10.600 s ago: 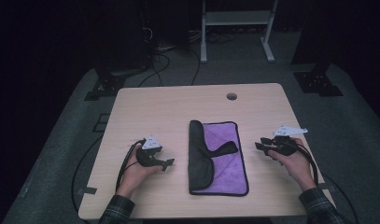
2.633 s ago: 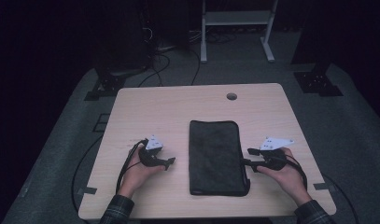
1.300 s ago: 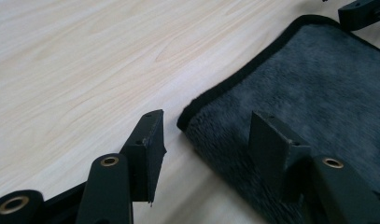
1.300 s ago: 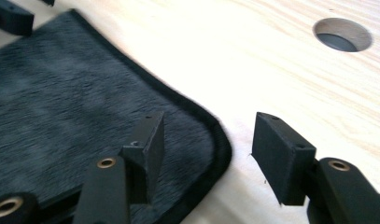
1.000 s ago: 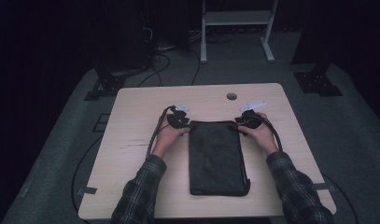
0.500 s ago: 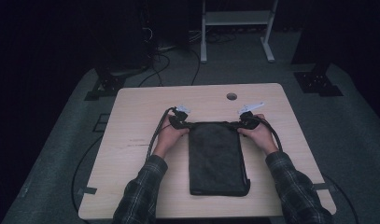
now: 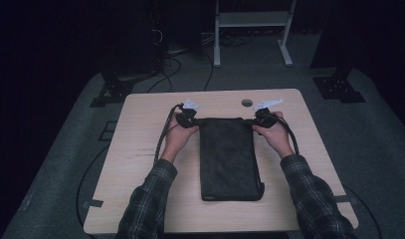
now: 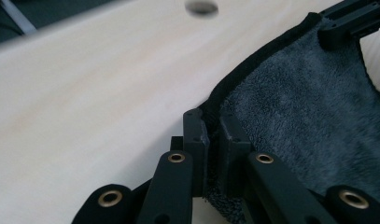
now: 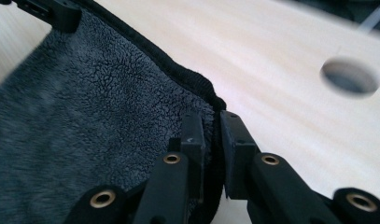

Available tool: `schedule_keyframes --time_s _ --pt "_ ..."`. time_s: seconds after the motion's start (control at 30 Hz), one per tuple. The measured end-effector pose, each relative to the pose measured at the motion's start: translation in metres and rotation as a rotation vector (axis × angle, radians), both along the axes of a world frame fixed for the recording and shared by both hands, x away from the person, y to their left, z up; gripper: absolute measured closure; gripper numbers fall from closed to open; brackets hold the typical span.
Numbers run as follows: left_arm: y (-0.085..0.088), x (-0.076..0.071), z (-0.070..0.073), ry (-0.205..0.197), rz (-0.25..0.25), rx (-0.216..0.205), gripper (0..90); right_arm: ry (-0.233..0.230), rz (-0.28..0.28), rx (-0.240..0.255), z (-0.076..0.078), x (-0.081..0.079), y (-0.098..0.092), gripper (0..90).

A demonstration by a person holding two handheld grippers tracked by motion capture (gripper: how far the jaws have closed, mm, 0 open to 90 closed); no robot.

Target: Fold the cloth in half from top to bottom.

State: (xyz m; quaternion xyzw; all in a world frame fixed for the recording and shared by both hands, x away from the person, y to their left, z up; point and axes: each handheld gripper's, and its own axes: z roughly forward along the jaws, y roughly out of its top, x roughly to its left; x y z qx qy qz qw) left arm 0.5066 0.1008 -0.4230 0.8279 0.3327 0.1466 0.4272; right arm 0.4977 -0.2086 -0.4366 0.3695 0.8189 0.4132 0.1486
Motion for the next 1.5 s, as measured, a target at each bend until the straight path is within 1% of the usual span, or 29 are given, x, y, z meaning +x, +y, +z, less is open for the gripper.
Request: schedule_keyframes --time_s 0.03,0.1,0.17,0.23,0.3,0.37,0.47,0.5,0.53,0.57,0.63,0.7,0.73,0.8,0.87,1.0,1.1,1.23,1.3,1.4,1.5 --pt "0.001 0.000 0.006 -0.017 -0.002 0.001 83.7 -0.012 -0.004 0.015 0.006 0.000 0.000 80.4" --pt "0.002 -0.002 0.017 -0.044 -0.006 -0.004 83.7 -0.032 0.006 0.014 0.017 0.000 0.000 80.4" --pt "0.003 -0.005 0.023 -0.066 -0.022 0.017 83.7 -0.051 0.010 0.020 0.025 -0.002 0.001 80.4" --pt "0.005 -0.011 0.026 -0.065 -0.039 0.013 83.7 -0.064 0.024 0.012 0.029 -0.007 0.002 80.4" --pt "0.008 -0.017 0.026 -0.064 -0.056 0.020 83.7 -0.072 0.038 0.021 0.030 -0.013 0.002 80.4" --pt "0.011 -0.024 0.025 -0.057 -0.070 0.002 83.7 -0.072 0.051 0.037 0.028 -0.020 0.001 80.4" --pt "0.013 -0.035 0.023 -0.040 -0.093 -0.007 83.7 -0.069 0.071 0.059 0.027 -0.031 -0.003 80.4" --pt "0.014 -0.039 0.023 -0.034 -0.096 -0.020 83.7 -0.067 0.079 0.064 0.026 -0.035 -0.004 80.4" --pt "0.015 -0.043 0.023 -0.025 -0.100 -0.021 83.7 -0.069 0.085 0.068 0.026 -0.039 -0.005 80.4" --pt "0.015 -0.047 0.022 -0.022 -0.098 -0.031 83.7 -0.070 0.091 0.074 0.025 -0.043 -0.005 80.4" --pt "0.016 -0.056 0.022 -0.010 -0.106 -0.034 83.7 -0.072 0.102 0.075 0.024 -0.051 -0.007 80.4" --pt "0.015 -0.066 0.022 -0.005 -0.116 -0.024 83.7 -0.071 0.108 0.080 0.022 -0.058 -0.008 80.4" --pt "0.015 -0.071 0.022 -0.004 -0.121 -0.026 83.7 -0.071 0.112 0.083 0.021 -0.062 -0.009 80.4" --pt "0.015 -0.080 0.021 -0.003 -0.130 -0.020 83.7 -0.070 0.117 0.096 0.018 -0.069 -0.010 80.4" --pt "0.017 -0.089 0.020 0.001 -0.133 -0.024 83.7 -0.071 0.126 0.108 0.016 -0.076 -0.011 80.4" --pt "0.020 -0.106 0.017 -0.001 -0.145 -0.034 83.6 -0.069 0.145 0.110 0.015 -0.092 -0.012 80.4" --pt "0.022 -0.115 0.012 0.009 -0.155 -0.042 83.7 -0.073 0.160 0.104 0.014 -0.103 -0.011 80.4" --pt "0.024 -0.129 0.007 0.021 -0.161 -0.080 83.7 -0.070 0.177 0.107 0.013 -0.118 -0.012 80.3" --pt "0.025 -0.136 0.004 0.031 -0.169 -0.089 83.7 -0.064 0.190 0.103 0.011 -0.127 -0.013 80.3" --pt "0.025 -0.145 0.000 0.048 -0.189 -0.095 83.7 -0.053 0.206 0.104 0.008 -0.137 -0.015 80.3" --pt "0.024 -0.153 -0.008 0.070 -0.204 -0.076 83.5 -0.030 0.216 0.093 0.003 -0.148 -0.016 80.1"
